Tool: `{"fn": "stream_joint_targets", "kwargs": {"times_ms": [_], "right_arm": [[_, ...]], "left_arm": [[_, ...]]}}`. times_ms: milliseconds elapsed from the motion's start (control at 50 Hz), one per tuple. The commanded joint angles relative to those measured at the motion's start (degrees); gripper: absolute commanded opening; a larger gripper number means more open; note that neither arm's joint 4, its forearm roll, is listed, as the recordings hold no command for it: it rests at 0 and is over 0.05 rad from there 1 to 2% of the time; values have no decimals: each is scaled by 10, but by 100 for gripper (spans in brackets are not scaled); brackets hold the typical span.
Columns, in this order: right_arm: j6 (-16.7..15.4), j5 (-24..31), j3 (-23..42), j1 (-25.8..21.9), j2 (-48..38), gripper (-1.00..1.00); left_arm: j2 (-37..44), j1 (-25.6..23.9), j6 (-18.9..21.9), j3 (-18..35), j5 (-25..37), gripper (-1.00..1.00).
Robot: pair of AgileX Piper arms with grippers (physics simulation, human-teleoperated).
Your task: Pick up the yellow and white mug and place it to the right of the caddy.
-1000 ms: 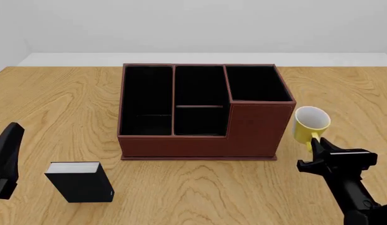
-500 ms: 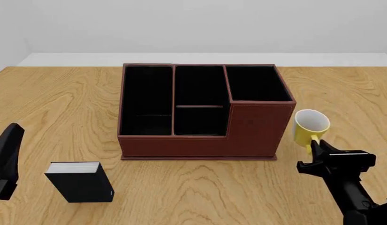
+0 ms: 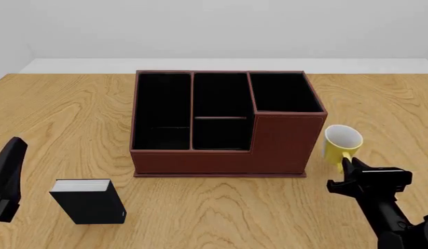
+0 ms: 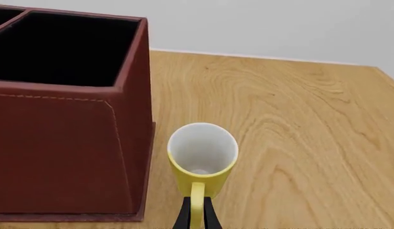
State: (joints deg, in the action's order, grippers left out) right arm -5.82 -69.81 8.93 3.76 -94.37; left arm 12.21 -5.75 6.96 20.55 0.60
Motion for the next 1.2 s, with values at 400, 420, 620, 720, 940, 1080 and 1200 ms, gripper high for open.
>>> {"fn": "stream_joint_targets", "kwargs": {"times_ms": [400, 420, 620, 720, 940, 1080, 1200], "right_arm": [[9, -1, 10, 1, -29, -100], [8, -1, 11, 1, -31, -100], [9, -1, 12, 3, -37, -100], [9, -1, 13, 4, -40, -100], [8, -1, 16, 7, -54, -100], [9, -1, 19, 7, -59, -100], [11, -1, 23, 6, -67, -100]], "left_arm": [[-2, -1, 0, 0, 3, 100], [-2, 0, 1, 1, 4, 100], [-5, 1, 1, 3, 6, 100], [-7, 2, 1, 4, 9, 100], [-4, 0, 1, 2, 6, 100], [-4, -1, 1, 4, 7, 100], [-4, 0, 1, 4, 8, 100]]}}
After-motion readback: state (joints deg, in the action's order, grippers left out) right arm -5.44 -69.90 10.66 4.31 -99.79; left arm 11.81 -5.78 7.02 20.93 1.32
